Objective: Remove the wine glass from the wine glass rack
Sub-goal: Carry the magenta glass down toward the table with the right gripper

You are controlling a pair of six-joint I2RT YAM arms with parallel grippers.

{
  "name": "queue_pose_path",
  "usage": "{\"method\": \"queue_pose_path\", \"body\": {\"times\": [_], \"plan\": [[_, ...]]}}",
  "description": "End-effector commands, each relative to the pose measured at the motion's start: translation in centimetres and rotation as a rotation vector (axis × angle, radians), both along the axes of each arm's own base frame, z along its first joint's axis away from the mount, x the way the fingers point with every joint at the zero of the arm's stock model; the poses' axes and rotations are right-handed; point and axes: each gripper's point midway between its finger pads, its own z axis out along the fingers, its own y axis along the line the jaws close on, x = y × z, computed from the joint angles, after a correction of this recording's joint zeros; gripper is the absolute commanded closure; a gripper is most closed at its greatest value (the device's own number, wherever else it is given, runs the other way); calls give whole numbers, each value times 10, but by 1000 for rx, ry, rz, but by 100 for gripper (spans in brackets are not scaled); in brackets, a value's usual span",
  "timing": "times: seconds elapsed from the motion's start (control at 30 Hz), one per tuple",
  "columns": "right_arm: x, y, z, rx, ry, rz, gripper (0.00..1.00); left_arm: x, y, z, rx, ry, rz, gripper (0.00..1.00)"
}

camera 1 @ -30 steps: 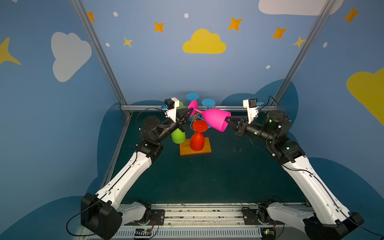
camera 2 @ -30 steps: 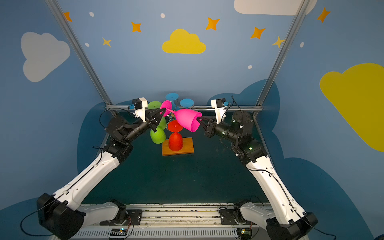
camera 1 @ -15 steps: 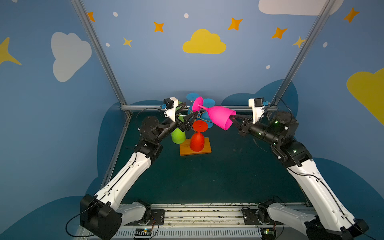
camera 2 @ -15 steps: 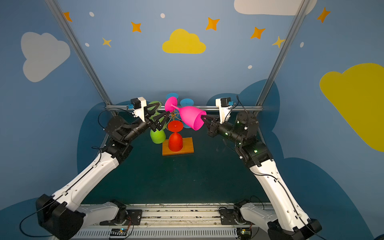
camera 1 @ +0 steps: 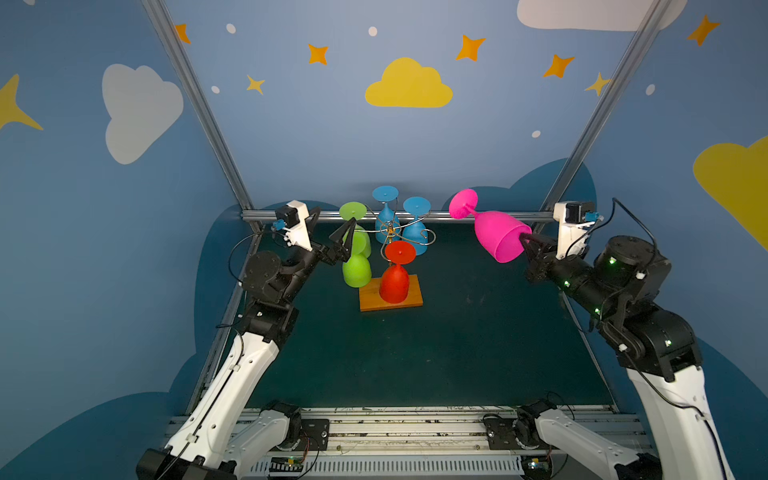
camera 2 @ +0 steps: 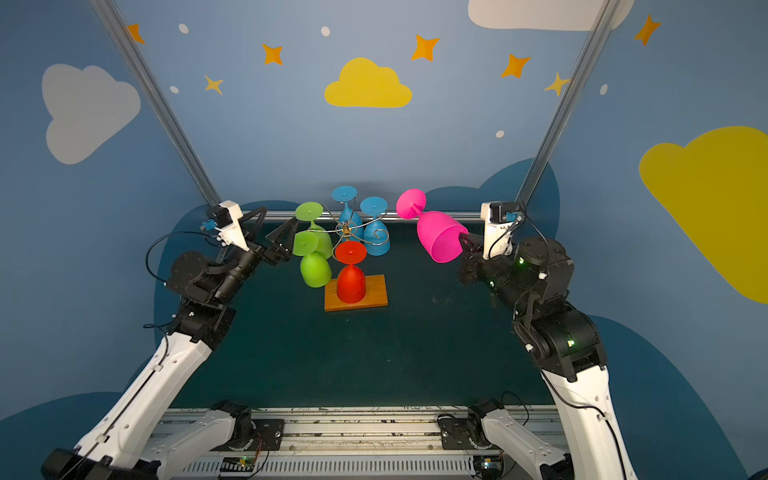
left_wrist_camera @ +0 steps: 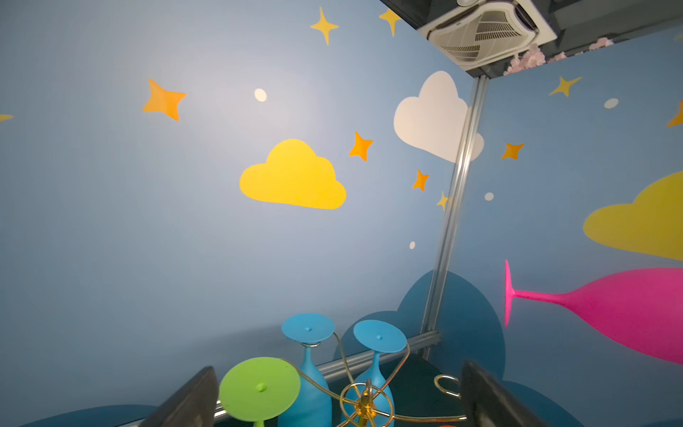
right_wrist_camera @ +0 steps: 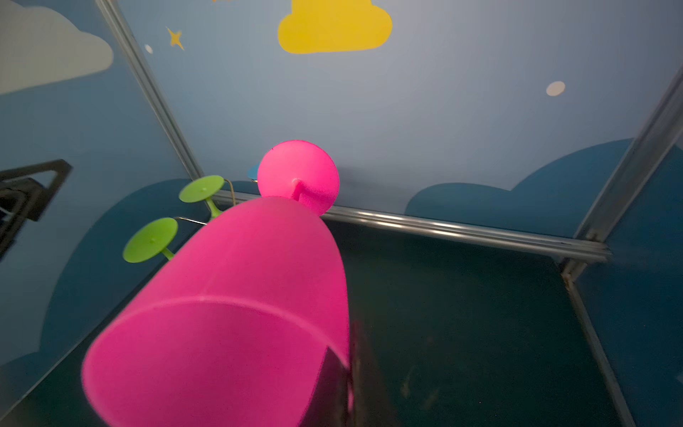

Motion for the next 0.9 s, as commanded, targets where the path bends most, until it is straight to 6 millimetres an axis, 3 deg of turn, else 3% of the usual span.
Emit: {"method": "queue_pose_path", "body": {"times": [0.0,0.17,0.4,0.63,0.87], "plan": [[7,-17,-35,-141,132,-79,100,-4,25,-11,-15,32,90,0],[26,-19,-66,-234,250,-99,100,-8,49,-29,-6,120,158,1],[68,-14,-112,-300,409,-102,100,0,76,-63,10,344,209,1],[114,-8,-146,-291,530,-90,100,-6,94,-76,-28,283,274,1],[156,-3,-178,-335,619,-88,100,-11,92,-82,-16,286,263,1]]}}
